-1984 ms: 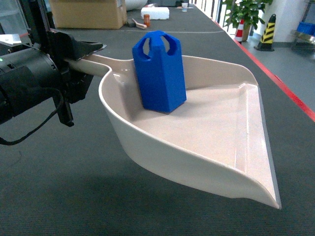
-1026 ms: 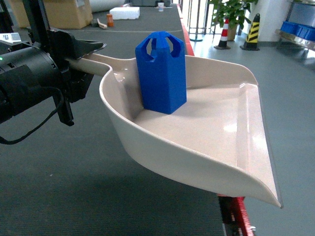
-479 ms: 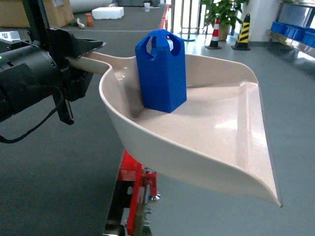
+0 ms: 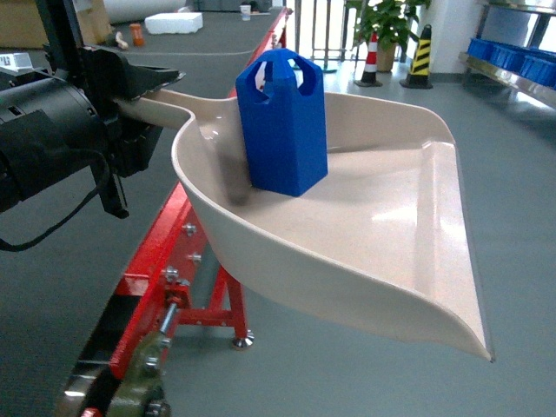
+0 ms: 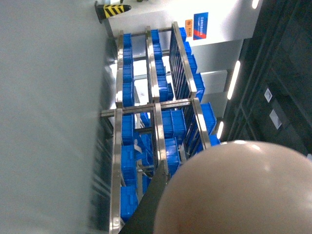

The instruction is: Place part in tray to right shelf

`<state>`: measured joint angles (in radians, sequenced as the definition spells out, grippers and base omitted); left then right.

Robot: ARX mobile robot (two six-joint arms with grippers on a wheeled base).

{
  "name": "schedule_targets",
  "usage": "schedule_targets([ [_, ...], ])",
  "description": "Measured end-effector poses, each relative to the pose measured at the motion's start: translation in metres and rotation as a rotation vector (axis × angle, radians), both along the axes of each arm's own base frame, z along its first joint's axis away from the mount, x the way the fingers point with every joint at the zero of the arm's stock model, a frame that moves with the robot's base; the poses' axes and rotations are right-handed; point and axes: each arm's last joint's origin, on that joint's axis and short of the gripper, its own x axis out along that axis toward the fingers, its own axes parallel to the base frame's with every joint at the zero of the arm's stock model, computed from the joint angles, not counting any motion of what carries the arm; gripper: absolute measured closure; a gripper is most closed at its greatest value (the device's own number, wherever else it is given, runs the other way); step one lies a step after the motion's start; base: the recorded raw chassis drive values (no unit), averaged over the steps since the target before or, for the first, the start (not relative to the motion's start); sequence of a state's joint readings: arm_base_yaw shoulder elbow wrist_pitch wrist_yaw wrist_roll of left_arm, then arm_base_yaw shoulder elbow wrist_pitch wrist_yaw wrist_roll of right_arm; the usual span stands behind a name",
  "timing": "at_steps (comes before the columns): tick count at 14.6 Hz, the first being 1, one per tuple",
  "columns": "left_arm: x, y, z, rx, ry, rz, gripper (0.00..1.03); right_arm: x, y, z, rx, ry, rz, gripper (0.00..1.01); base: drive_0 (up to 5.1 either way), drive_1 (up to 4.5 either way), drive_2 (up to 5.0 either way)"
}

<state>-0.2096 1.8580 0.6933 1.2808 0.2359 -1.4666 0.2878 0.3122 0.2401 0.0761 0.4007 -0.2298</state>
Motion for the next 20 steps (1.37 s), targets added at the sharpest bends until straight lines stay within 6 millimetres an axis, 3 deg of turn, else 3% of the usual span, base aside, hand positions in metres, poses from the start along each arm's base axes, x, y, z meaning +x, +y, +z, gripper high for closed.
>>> schedule_targets([
  [12, -0.0002, -0.0009, 0.0003, -0.001, -0.002, -0.002, 0.91, 0.0000, 0.0000, -0.0003, -0.001, 0.003, 0.000, 0.03, 4.9, -3.53, -1.1],
  [20, -0.0001, -0.0009, 0.0000, 0.000, 0.001, -0.004, 0.91, 0.0000, 0.0000, -0.0001, 0.000, 0.001, 0.000, 0.03, 5.0, -2.33, -2.3],
])
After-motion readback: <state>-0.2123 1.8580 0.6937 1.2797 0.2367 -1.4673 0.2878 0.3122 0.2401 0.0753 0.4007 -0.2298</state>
